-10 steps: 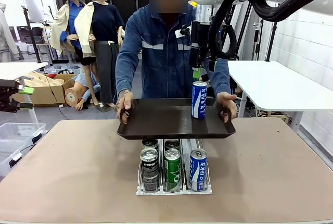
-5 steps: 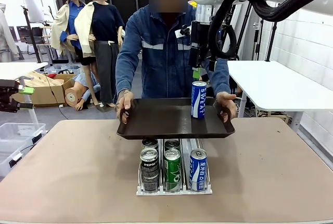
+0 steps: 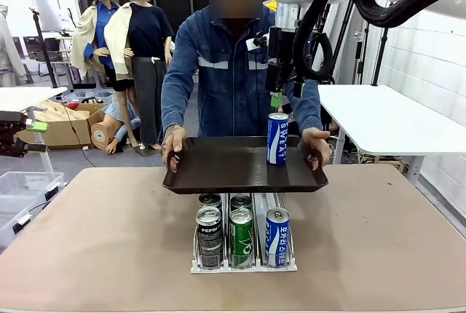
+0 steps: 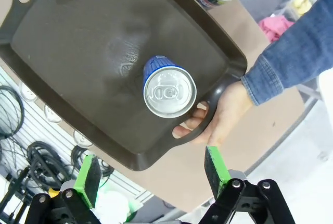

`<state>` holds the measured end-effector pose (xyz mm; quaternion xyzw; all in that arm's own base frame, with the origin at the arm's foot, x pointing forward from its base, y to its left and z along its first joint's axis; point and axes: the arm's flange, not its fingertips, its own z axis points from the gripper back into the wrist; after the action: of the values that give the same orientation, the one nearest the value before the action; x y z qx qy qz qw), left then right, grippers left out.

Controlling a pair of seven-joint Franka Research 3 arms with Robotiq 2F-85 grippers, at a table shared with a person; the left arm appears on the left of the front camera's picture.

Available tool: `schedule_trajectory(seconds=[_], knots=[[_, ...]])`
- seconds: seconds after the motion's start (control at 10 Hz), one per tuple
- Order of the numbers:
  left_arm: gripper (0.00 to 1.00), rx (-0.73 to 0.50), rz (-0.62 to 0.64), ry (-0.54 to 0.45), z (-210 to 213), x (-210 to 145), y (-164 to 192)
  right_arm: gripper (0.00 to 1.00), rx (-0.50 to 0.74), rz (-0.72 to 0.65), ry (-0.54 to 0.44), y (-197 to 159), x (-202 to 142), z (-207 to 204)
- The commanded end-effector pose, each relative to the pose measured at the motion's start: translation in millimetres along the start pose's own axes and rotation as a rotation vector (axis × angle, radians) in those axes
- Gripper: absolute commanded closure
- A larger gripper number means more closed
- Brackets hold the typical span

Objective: Retrieve and hand over the desired beverage to the person.
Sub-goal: Pick up another can of the same type that the person held from the Automatic Can Dispenser.

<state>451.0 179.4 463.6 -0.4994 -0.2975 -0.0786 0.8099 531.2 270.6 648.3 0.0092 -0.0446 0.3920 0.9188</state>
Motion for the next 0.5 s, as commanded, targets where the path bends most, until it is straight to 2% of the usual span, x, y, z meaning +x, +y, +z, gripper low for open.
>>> schedule_trajectory(seconds=[0.0,0.4], knots=[[0.00,0.005,0.000,0.002,2,0,-1,0.00,0.090,-0.062,-0.030,0,-21,12],[0.00,0.005,0.000,0.002,2,0,-1,0.00,0.112,-0.143,-0.107,-19,-77,39]])
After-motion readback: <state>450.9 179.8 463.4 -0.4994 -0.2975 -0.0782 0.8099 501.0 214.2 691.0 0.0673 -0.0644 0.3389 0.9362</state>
